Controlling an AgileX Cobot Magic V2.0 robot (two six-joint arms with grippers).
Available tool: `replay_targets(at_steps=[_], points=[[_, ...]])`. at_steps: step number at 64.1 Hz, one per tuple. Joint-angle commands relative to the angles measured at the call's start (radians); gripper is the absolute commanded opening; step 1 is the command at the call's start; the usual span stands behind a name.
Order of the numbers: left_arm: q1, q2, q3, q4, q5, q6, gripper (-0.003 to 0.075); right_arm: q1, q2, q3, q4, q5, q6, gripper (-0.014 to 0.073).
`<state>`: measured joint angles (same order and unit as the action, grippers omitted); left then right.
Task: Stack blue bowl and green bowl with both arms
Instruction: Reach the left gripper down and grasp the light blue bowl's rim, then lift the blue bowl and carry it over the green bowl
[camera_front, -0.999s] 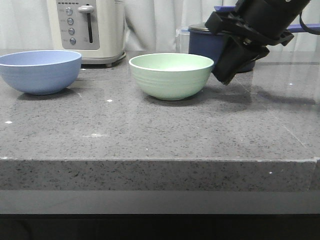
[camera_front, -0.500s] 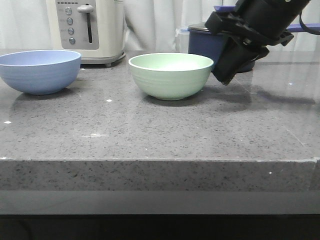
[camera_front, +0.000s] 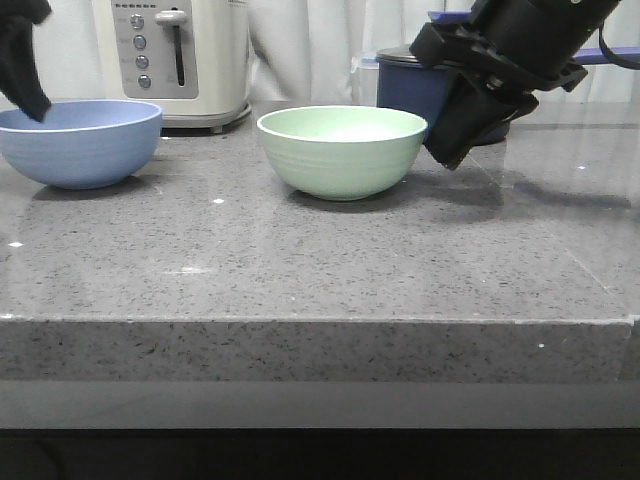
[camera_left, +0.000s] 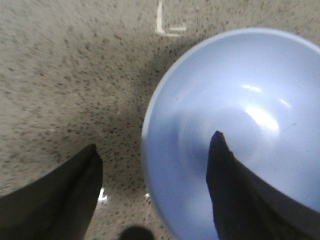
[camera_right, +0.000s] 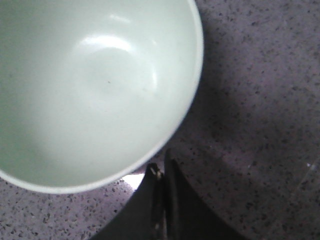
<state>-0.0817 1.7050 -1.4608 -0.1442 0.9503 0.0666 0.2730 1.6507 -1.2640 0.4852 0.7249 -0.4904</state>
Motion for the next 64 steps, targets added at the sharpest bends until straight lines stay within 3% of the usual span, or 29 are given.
replay_targets(at_steps=[1, 11, 43, 64], points=[[0.003, -0.012, -0.036, -0.045, -0.066, 0.013, 0.0439, -0.002, -0.039, -0.023, 0.029, -0.033, -0.012, -0.0057], [0.003, 0.006, -0.036, -0.059, -0.093, 0.015, 0.0423, -0.002, -0.039, -0.023, 0.029, -0.033, -0.012, -0.0057], [0.003, 0.006, -0.036, -0.059, -0.092, 0.015, -0.0018, -0.002, -0.039, -0.023, 0.029, -0.033, -0.012, -0.0057], [-0.038, -0.084, -0.128, -0.084, -0.052, 0.015, -0.0020, -0.002, -0.039, -0.023, 0.029, -0.033, -0.012, -0.0057]])
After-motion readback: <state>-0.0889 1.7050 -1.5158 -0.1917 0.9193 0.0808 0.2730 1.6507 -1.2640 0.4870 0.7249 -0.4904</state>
